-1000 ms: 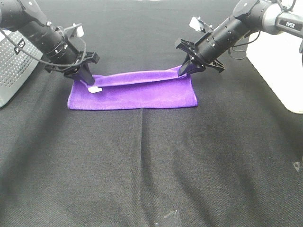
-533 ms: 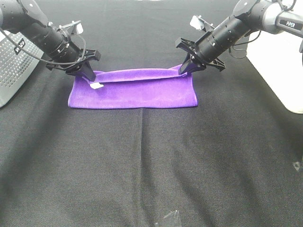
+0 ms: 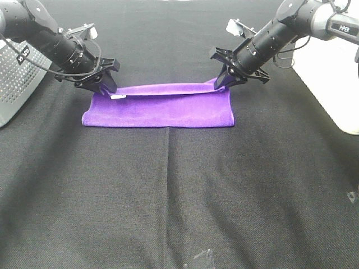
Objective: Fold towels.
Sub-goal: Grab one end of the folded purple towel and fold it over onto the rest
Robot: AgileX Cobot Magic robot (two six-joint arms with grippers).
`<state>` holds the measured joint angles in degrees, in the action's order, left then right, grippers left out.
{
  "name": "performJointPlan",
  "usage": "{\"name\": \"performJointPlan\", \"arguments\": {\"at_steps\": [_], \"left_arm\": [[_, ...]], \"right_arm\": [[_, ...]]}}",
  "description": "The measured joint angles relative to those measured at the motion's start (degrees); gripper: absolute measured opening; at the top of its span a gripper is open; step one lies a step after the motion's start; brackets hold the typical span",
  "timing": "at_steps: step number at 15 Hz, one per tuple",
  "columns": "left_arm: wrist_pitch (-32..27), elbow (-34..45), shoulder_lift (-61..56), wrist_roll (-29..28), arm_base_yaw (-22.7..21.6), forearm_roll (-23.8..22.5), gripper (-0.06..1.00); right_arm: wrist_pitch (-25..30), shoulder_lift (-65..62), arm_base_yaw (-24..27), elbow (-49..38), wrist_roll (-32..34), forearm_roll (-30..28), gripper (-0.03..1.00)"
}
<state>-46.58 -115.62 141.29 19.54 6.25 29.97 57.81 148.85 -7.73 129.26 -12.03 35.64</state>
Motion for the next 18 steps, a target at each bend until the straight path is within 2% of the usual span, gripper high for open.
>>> {"name": "performJointPlan", "arguments": {"at_steps": [1,4,5,7,9,11,13,14,17,18], "left_arm": [[0.6,0.0,0.0,-0.3,0.0,-0.8,0.47],[0.9,-0.2,0.0,-2.6,0.0,-3.8,0.6],[0.2,-0.9,0.0,-4.5,0.0,-5.5,0.65],[-4.4,-4.1,0.0,-6.4,0.0,-8.7,0.71],[-12.1,-8.3,0.0,-6.6,0.0,-12.5,0.73],[-19.5,-10.8,-0.1,-7.0,0.0,-17.6,0.73],[-22.5,-11.0,-0.1,-6.4,-0.2,-20.0,0.73],[-22.7,-11.0,0.3,-4.0,-1.1,-17.4,0.73],[-23.1,-11.0,2.8,0.6,-5.3,-4.9,0.73],[-23.1,-11.0,3.6,1.9,-6.6,-2.8,0.73]], "right_arm": [[-0.2,0.0,0.0,0.0,0.2,-0.6,0.24],[-1.3,0.0,0.0,0.0,1.1,-4.1,0.57],[-1.3,0.0,0.0,0.0,1.1,-5.7,0.63],[-1.2,-0.8,0.0,0.0,1.1,-8.1,0.68],[0.7,-2.9,0.0,0.1,1.1,-8.9,0.69],[5.7,-5.8,0.0,0.1,0.9,-9.0,0.69],[10.9,-7.9,0.0,0.1,0.8,-9.0,0.69],[11.4,-8.3,0.0,0.1,0.9,-9.3,0.69],[11.7,-8.3,0.0,0.1,1.5,-10.5,0.69],[11.7,-8.4,0.0,0.1,1.5,-10.5,0.69]]}}
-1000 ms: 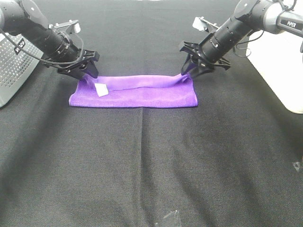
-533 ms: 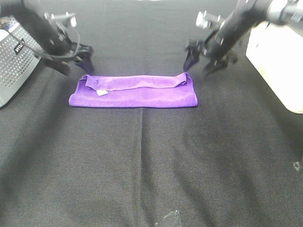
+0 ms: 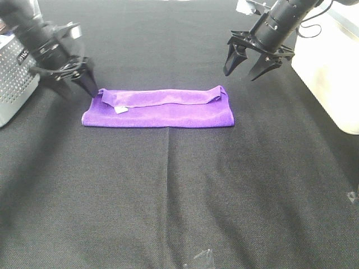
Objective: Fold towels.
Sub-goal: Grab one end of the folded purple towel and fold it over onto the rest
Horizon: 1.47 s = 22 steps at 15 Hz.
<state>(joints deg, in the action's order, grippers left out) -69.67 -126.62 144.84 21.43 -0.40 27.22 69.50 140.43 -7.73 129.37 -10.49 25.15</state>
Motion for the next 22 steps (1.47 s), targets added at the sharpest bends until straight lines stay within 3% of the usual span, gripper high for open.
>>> {"name": "performJointPlan", "arguments": {"at_steps": [5,8,13,18,20,22], "left_arm": [[0.0,-0.1,1.4,-1.1,-0.6,2.7,0.73],[0.0,-0.3,4.5,-1.8,-0.3,6.5,0.74],[-0.1,-0.6,5.1,-2.2,-0.3,7.4,0.74],[0.2,-2.6,6.8,-6.4,4.9,8.0,0.73],[0.3,-4.0,7.7,-7.4,7.2,8.3,0.67],[0.5,-4.2,8.2,-7.8,8.0,8.3,0.55]], "right_arm": [[0.1,-0.4,0.0,0.0,1.2,0.0,0.69],[0.1,-0.4,0.0,0.0,1.3,0.0,0.69],[0.1,-0.4,0.0,0.0,1.5,0.0,0.69],[0.1,-0.4,0.0,0.0,1.5,0.1,0.69],[0.2,-0.4,0.0,0.0,1.5,0.1,0.69],[0.2,-0.4,0.0,0.0,1.5,0.2,0.69]]}}
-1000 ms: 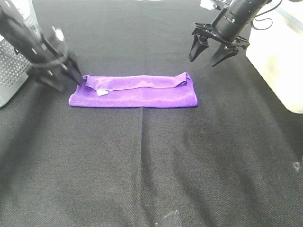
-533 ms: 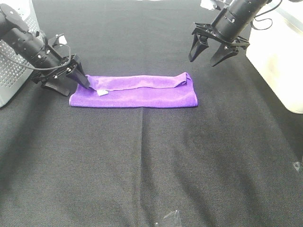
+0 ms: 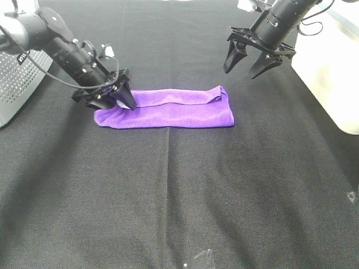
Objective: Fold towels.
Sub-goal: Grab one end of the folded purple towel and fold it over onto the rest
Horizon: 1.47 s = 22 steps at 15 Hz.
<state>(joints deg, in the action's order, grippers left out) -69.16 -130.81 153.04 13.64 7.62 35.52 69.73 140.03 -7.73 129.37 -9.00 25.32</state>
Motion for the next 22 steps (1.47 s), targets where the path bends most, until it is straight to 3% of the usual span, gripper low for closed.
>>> {"name": "performJointPlan", "arguments": {"at_steps": [4,5,8,10,13,16,22], "left_arm": [[0.5,0.0,0.4,-0.1,-0.1,-2.4,0.07],[0.4,-0.5,0.4,0.3,-0.1,-3.3,0.05],[-0.6,-1.9,-0.4,0.6,-1.0,-8.9,0.05],[-0.7,-1.8,-2.5,1.9,-4.1,-14.4,0.05],[-0.7,-1.8,-5.6,4.0,-4.5,-16.4,0.05],[-0.7,-1.8,-7.2,5.2,-2.6,-16.3,0.05],[-0.7,-1.8,-7.2,6.2,7.8,-14.8,0.05]], "right_arm": [[0.0,0.0,0.0,0.0,0.0,0.0,0.69],[0.0,0.0,0.0,0.0,0.1,0.0,0.69],[0.0,-0.2,0.0,0.0,1.1,0.0,0.69],[0.1,-1.7,0.0,0.0,1.1,-0.2,0.69],[0.1,-2.7,0.0,0.0,1.1,-0.2,0.69],[0.1,-2.7,0.0,0.0,1.1,-0.2,0.69],[0.2,-9.0,0.0,0.0,1.1,-1.0,0.69]]}}
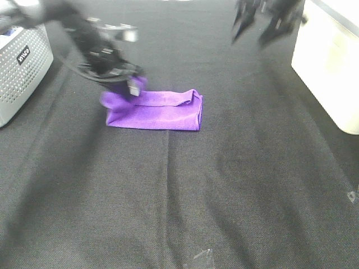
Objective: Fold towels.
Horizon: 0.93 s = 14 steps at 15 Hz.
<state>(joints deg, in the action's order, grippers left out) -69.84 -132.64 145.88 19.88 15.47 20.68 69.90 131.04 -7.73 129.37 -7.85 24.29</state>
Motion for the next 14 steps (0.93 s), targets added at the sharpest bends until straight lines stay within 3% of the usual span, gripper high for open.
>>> {"name": "performJointPlan", "arguments": {"at_steps": [6,9,11,12,14], "left_arm": [[2.6,0.0,0.2,-2.1,5.0,2.4,0.05],[8.0,0.0,1.9,-4.2,5.8,5.0,0.08],[13.3,0.0,2.6,-4.7,6.5,9.6,0.28],[18.0,0.0,2.7,-4.5,7.2,14.7,0.46],[19.7,0.0,2.7,-2.0,7.6,20.2,0.52]], "right_arm": [[0.1,-4.1,0.0,0.0,0.0,-0.5,0.69],[0.1,-4.2,0.0,0.0,0.0,-0.6,0.69],[0.1,-4.3,0.0,0.0,0.0,-0.5,0.69],[0.1,-4.5,0.0,0.0,0.0,-0.4,0.69],[0.1,-5.3,0.0,0.0,0.0,-0.2,0.69]]}}
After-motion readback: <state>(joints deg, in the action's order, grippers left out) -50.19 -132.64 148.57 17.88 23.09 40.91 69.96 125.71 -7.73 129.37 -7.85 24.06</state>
